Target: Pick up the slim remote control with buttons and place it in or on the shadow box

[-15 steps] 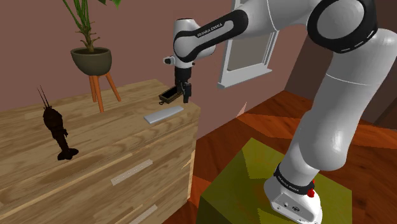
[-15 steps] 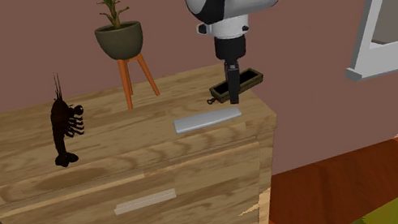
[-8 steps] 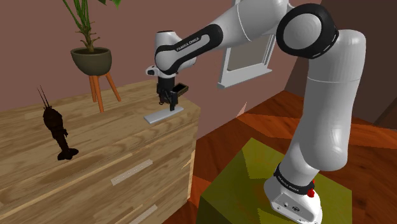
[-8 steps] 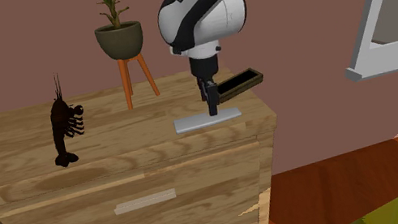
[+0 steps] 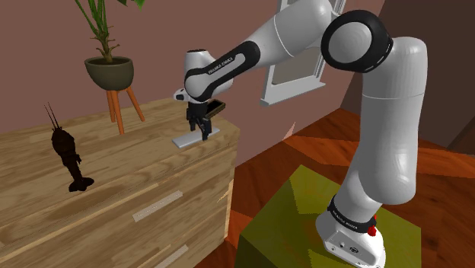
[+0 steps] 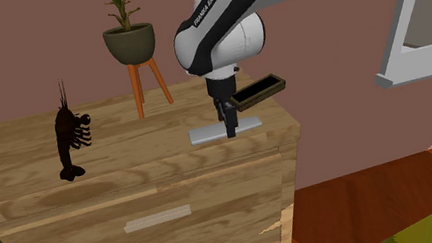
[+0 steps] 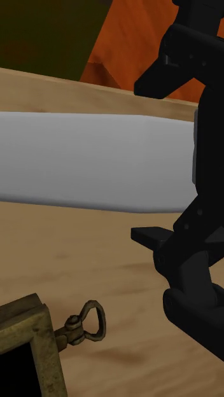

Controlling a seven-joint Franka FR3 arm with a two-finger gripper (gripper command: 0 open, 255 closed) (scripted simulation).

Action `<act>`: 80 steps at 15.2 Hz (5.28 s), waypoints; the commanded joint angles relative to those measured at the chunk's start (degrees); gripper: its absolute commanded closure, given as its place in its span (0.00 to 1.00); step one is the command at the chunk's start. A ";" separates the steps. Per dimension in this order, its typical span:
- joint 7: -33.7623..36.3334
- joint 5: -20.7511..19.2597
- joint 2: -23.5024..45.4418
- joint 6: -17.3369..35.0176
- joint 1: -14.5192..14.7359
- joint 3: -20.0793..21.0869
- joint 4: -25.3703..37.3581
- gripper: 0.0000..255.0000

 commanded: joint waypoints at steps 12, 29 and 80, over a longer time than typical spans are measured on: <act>0.00 0.01 0.40 0.32 0.00 0.01 0.11 1.00; 0.18 -0.17 -3.72 -7.65 0.03 -0.05 3.97 1.00; -15.03 2.66 17.16 -17.44 -11.27 -4.15 34.35 0.00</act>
